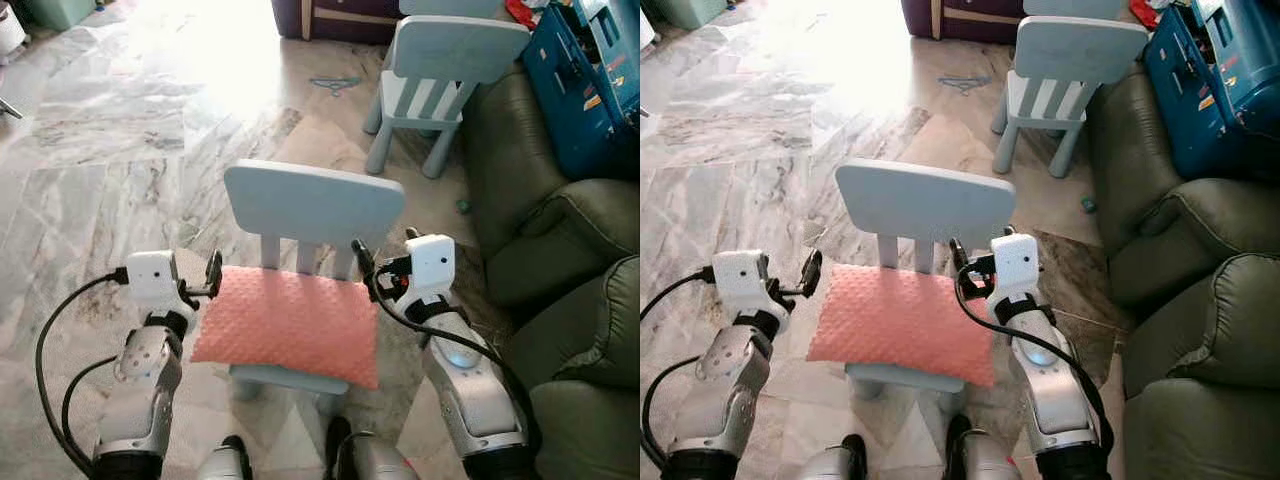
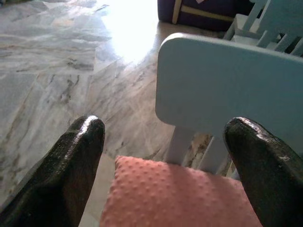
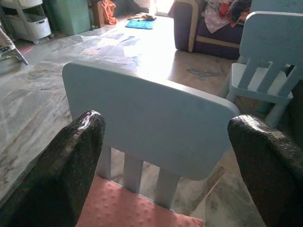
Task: Move the pillow to the sofa
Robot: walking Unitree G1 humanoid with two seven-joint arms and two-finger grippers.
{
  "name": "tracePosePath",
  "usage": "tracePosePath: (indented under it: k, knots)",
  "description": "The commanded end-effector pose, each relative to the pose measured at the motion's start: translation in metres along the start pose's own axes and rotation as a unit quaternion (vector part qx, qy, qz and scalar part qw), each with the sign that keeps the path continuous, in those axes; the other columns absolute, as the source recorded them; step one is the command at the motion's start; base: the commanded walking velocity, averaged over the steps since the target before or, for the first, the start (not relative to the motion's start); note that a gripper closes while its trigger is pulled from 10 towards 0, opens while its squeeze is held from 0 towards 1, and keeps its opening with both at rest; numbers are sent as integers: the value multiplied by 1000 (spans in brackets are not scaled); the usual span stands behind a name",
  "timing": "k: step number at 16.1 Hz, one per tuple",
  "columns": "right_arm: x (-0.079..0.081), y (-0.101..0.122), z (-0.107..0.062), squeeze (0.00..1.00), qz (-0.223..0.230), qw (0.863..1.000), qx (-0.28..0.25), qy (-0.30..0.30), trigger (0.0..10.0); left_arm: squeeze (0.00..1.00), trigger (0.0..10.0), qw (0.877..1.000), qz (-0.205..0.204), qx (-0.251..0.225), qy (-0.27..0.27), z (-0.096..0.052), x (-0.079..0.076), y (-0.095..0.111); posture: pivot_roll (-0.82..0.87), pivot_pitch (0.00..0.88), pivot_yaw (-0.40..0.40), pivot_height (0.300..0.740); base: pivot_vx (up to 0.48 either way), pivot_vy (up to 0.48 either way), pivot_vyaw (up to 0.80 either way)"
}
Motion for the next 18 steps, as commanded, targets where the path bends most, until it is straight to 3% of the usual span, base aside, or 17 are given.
tracePosePath:
  k: [1,18]
  knots:
    - [-2,-5,-2,0,0,1000,7,-3,10000,0,10000,1000,3,0,11,-4,6,-1,17,268,-48,740,0,0,0]
    - [-4,5,2,0,2,1000,-27,-11,10000,0,10000,1000,-2,-1,-13,0,-3,-1,13,250,-43,740,0,0,0]
Point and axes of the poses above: a point about 5 cm out from each wrist's last joint towards the gripper, its own z axis pointing out of the wrist towards the gripper, its own y axis along the axis of the wrist's last joint, x = y × z, the point moved 1 cm from there along z, pointing out of the wrist towards the gripper, and after that the axes turned 9 degrees about -z, right-handed, at the moved point
